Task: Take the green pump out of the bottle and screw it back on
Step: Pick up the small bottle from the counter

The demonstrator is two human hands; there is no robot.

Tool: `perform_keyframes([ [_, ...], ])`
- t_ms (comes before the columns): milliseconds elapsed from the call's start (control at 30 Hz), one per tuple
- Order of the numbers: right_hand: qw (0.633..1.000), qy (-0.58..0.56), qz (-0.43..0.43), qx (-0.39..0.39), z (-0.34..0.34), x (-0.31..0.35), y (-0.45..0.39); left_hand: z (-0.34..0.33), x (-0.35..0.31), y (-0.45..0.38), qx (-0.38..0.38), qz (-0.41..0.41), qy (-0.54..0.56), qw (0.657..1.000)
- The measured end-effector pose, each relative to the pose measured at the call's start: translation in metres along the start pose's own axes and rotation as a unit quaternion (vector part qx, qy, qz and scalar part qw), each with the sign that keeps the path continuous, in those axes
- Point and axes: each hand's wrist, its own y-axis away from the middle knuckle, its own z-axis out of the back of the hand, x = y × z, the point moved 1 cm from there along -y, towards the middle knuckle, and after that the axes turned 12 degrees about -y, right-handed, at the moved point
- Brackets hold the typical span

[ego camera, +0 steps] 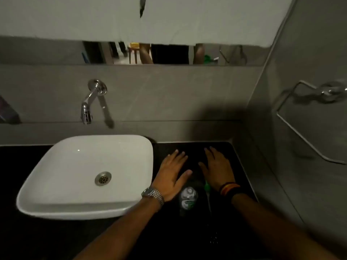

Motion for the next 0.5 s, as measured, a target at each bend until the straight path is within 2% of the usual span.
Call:
perform_keyframes([
  [67, 0.993, -0.04, -0.076, 0.084, -0.018, -0.016, 0.008, -0.015, 0.006, 0.015, 0.049, 0.016, 0.032, 0.998],
  [133, 0.967, -0.072, -0.18, 0.163, -0.03, -0.034, 0.018, -0.033, 0.012, 0.034, 0.104, 0.044, 0.076, 0.991],
  [200, 0.94, -0.119, -0.252, 0.198, -0.038, -0.044, 0.018, -0.047, 0.013, 0.043, 0.129, 0.069, 0.117, 0.982],
  [333, 0.917, -0.151, -0.293, 0.224, -0.051, -0.055, 0.008, -0.063, 0.011, 0.049, 0.121, 0.099, 0.126, 0.98],
  [500, 0.91, -0.174, -0.313, 0.208, -0.061, -0.055, -0.002, -0.071, 0.012, 0.045, 0.119, 0.128, 0.159, 0.972],
])
